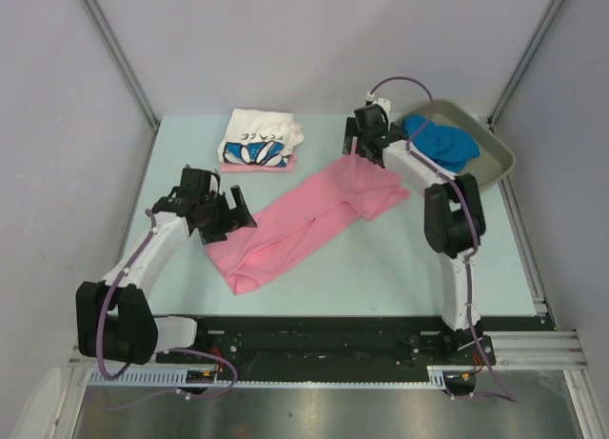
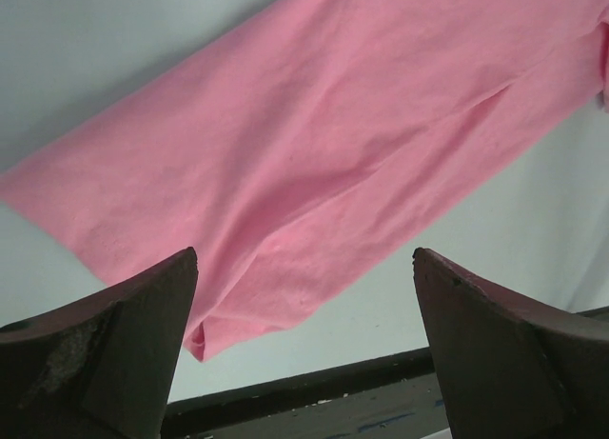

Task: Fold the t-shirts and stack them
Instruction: Fold the tshirt

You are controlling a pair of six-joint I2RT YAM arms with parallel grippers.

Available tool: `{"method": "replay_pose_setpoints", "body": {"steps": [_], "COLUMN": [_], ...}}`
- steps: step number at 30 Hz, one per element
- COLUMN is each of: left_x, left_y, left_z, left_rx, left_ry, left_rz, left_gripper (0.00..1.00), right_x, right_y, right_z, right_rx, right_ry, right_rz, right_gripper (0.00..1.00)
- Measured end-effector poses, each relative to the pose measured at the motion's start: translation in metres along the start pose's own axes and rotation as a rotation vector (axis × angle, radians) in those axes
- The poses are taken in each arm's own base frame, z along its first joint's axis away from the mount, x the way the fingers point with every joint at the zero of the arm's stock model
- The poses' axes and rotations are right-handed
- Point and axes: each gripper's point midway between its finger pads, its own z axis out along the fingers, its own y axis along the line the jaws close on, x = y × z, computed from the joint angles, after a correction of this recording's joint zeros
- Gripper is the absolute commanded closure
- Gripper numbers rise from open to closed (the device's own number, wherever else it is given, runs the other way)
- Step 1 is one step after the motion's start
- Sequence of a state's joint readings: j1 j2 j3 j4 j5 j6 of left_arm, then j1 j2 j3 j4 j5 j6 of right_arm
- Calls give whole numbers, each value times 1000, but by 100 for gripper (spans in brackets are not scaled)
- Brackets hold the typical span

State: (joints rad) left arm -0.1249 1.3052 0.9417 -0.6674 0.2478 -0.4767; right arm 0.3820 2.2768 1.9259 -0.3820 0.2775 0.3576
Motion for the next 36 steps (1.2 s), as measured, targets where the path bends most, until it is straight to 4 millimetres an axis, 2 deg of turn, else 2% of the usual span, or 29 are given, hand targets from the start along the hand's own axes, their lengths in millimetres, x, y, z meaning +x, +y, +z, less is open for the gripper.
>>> {"method": "replay_pose_setpoints", "body": {"steps": [2, 3, 4, 7, 9, 10, 12, 14, 16, 18, 20, 21, 23, 25, 30, 33, 36], "left_x": [10, 18, 28, 40, 39, 38, 36, 33, 24, 11, -3, -10, -19, -26, -25, -17, -11], "left_y": [5, 5, 4, 7, 13, 16, 23, 27, 26, 25, 24, 25, 28, 31, 31, 37, 44], "left_z": [-2, -2, -2, -1, 0, 0, 0, -3, -8, -13, -19, -23, -31, -38, -48, -48, -46], "left_rx": [-31, -47, -61, -104, -143, -164, -210, -233, -230, -214, -169, -144, -106, -76, -25, -6, -11], "left_ry": [-10, -7, 6, 27, 23, 22, 18, 9, -9, -35, -67, -87, -114, -137, -165, -155, -140], "left_rz": [-1, 5, 16, 31, 25, 23, 17, 10, -8, -37, -81, -107, -152, -180, -193, -210, -222], "left_gripper": [0, 0, 0, 0, 0, 0, 0, 0, 0, 0, 0, 0, 0, 0, 0, 0, 0], "right_x": [-14, -27, -41, -82, -90, -86, -59, -12, 48, 118, 183, 206, 236, 254, 280, 294, 314], "right_y": [-13, -19, -21, -19, -14, -9, 3, 28, 62, 90, 101, 102, 102, 105, 130, 149, 166], "right_z": [-44, -74, -97, -170, -206, -218, -237, -248, -258, -273, -291, -299, -312, -323, -338, -336, -325], "right_rx": [50, 68, 72, 6, -82, -126, -223, -314, -406, -489, -544, -564, -594, -620, -678, -693, -686], "right_ry": [-72, -120, -163, -286, -316, -312, -262, -161, -44, 86, 209, 250, 296, 315, 329, 341, 371], "right_rz": [-43, -50, -48, -5, 16, 18, 9, -18, -56, -99, -121, -113, -66, -13, 122, 184, 249], "right_gripper": [0, 0, 0, 0, 0, 0, 0, 0, 0, 0, 0, 0, 0, 0, 0, 0, 0]}}
